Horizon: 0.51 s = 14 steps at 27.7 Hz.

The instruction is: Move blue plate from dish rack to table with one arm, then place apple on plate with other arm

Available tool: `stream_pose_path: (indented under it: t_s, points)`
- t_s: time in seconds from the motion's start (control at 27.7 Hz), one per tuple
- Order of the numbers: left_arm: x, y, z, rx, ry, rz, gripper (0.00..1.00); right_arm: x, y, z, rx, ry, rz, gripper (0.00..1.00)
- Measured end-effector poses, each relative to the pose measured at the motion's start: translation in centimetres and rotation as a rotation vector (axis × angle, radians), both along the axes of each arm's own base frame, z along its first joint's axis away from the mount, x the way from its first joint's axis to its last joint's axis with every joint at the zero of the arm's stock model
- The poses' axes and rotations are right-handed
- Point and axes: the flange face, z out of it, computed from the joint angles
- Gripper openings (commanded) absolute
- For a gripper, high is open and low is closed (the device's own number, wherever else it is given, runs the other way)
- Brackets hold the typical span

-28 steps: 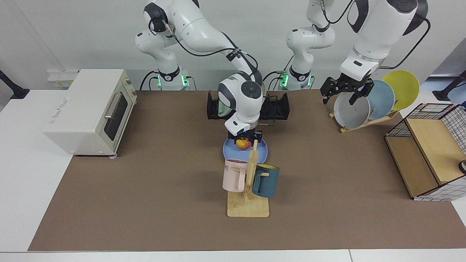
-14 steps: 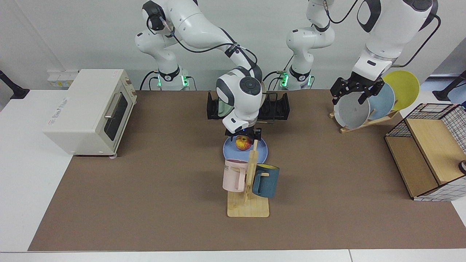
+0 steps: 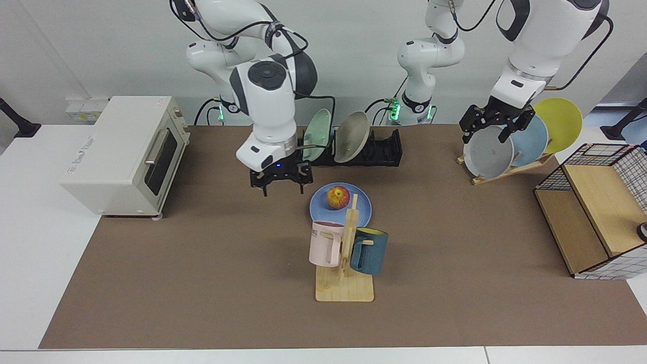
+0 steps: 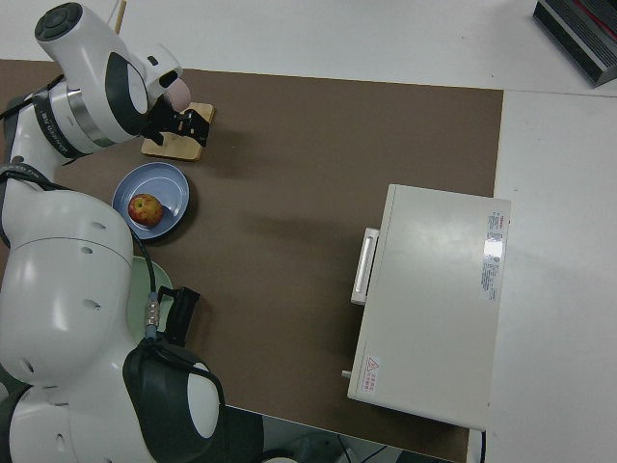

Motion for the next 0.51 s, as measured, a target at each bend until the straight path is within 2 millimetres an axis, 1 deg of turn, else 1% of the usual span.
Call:
stream_pose_path:
  t_s: [0.11, 0.22, 0.33, 0.4, 0.43, 0.51]
  points:
    - [0.0, 0.0, 0.0, 0.0, 0.0, 0.0, 1.0, 0.9, -4.2, 1.0, -0.009, -0.009, 0.042, 1.0]
    - [0.0, 0.0, 0.0, 0.0, 0.0, 0.0, 1.0, 1.4, -8.4, 1.7, -0.019, -0.014, 0.079, 1.0]
    - [0.0, 0.0, 0.0, 0.0, 0.0, 0.0, 1.0, 1.4, -13.9, 2.8, -0.027, -0.02, 0.076, 1.0]
    - [0.0, 0.0, 0.0, 0.0, 0.0, 0.0, 1.0, 1.0, -16.8, 3.8, -0.03, -0.03, 0.065, 1.0]
    - [0.0, 0.0, 0.0, 0.0, 0.0, 0.0, 1.0, 0.8, -18.0, 4.3, -0.029, -0.037, 0.06, 1.0]
    - [0.0, 0.0, 0.0, 0.0, 0.0, 0.0, 1.0, 0.3, -19.5, 5.6, -0.02, -0.054, 0.046, 1.0]
